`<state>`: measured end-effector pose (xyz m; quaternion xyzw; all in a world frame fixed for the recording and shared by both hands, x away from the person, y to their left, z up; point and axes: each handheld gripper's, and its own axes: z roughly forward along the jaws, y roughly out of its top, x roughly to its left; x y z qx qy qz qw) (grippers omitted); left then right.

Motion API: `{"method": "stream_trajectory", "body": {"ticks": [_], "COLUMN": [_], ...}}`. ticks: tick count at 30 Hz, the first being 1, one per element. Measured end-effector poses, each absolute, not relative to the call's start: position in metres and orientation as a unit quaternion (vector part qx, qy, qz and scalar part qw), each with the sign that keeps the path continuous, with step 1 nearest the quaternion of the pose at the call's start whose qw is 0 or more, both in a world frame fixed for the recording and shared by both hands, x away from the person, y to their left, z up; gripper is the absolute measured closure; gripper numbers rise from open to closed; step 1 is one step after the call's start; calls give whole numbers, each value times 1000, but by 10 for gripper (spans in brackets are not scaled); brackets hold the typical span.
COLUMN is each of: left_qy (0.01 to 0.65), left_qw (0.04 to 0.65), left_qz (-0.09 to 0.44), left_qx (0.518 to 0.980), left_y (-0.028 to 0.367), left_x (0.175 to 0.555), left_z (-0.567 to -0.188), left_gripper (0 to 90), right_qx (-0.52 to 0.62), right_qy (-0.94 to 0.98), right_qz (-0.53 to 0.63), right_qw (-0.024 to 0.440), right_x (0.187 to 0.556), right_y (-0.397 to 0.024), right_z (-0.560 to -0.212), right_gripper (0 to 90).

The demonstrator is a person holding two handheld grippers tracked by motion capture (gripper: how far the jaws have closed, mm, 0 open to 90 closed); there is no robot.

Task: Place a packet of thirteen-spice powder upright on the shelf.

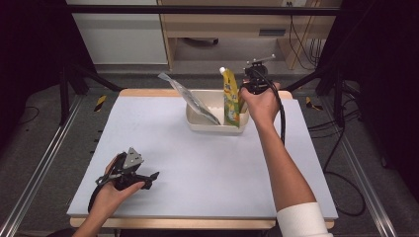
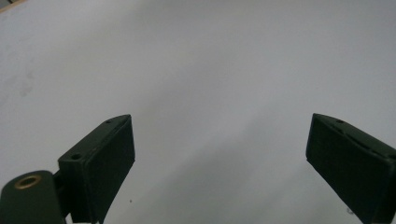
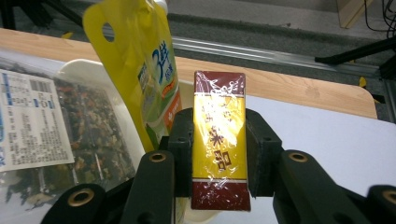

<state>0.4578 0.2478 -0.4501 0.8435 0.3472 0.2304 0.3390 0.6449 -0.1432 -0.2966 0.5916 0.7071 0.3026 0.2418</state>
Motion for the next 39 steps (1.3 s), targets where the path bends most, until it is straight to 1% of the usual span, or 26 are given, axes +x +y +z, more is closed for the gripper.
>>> {"method": "stream_trajectory", "body": {"ticks": [14, 18, 26, 33, 39], "left_qy": [338, 336, 332, 325, 323], "left_qw": [337, 336, 335, 333, 332], "left_qz": [223, 221, 222, 222, 225], "left_qx": [850, 852, 854, 857, 857], "left_y": [244, 243, 241, 238, 238], "left_x": [457, 457, 456, 456, 456], "left_z": [-451, -452, -452, -452, -451], "left_gripper": [82, 82, 83, 83, 83], "right_qx": [613, 622, 624, 631, 632], "right_qy": [697, 693, 688, 690, 684], "right_qz": [270, 268, 262, 250, 271], "right_qw": [254, 249, 262, 252, 244], "right_x": [653, 654, 656, 657, 658], "right_y": [-140, -139, -136, -133, -137], "right_z": [-312, -317, -324, -331, -343], "right_gripper": [682, 681, 679, 679, 663]}}
